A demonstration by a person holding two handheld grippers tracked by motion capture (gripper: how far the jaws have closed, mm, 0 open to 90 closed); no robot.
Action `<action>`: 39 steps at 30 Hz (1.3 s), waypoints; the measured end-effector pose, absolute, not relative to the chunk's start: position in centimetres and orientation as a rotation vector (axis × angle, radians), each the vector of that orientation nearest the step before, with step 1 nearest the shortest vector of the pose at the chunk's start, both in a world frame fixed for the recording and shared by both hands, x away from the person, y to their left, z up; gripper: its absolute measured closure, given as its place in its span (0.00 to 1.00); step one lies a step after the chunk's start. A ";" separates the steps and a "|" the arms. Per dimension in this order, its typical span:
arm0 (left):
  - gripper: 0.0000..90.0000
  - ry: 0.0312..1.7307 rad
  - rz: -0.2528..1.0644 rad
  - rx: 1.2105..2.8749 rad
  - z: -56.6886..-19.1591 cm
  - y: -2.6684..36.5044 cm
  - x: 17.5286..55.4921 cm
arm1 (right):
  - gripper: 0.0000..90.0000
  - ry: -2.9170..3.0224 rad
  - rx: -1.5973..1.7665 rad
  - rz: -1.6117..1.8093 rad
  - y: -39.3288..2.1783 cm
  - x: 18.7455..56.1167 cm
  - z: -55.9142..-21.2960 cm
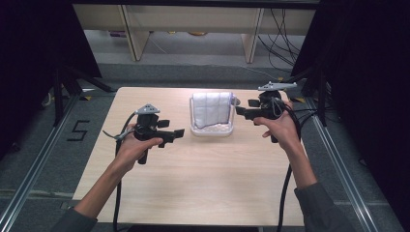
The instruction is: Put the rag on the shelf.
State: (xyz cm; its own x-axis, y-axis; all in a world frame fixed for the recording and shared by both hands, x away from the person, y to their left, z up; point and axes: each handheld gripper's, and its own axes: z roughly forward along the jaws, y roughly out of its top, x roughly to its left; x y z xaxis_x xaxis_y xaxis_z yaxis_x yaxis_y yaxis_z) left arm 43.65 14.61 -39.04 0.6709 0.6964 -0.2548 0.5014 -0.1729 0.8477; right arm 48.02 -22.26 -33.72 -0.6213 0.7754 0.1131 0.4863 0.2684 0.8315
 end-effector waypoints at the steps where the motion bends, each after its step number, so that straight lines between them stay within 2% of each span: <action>1: 0.25 0.958 0.231 1.830 -39.1 14.6 43.5 | 0.41 2.225 1.172 1.295 -22.3 47.8 -33.9; 39: 0.24 0.925 0.208 1.910 -44.3 14.7 39.0 | 0.37 2.290 1.182 1.312 -22.8 43.0 -40.0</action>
